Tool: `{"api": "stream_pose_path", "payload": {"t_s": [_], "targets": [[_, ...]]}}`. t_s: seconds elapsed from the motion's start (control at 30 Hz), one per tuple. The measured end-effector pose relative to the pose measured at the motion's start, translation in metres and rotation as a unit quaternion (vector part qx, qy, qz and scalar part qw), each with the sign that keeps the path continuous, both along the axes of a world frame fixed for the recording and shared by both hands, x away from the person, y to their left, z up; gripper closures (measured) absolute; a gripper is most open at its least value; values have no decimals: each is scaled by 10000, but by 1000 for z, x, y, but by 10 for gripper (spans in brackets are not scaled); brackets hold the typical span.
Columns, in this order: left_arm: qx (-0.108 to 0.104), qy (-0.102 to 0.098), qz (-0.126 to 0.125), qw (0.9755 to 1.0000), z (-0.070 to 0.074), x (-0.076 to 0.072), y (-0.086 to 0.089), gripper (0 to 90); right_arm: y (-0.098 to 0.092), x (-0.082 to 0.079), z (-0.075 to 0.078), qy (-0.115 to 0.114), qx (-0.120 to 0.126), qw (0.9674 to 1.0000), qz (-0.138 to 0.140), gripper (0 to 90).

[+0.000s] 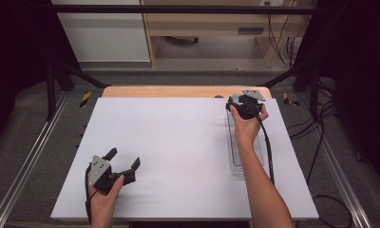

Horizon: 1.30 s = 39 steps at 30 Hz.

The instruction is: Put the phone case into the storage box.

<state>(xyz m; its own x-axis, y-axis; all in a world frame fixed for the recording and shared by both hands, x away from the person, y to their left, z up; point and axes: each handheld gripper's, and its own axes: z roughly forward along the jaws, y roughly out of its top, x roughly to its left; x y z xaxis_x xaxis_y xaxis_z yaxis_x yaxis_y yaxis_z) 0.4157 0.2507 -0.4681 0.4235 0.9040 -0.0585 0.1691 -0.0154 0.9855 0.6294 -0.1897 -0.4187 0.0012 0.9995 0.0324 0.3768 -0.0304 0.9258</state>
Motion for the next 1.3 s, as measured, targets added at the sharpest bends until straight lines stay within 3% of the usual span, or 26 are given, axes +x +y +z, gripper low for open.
{"api": "stream_pose_path", "payload": {"t_s": [1.3], "targets": [[36, 13, -52, 10000, 0, 0, -4, 42, -5, 6, -3, -28, 49, 10000, -56, 174]]}}
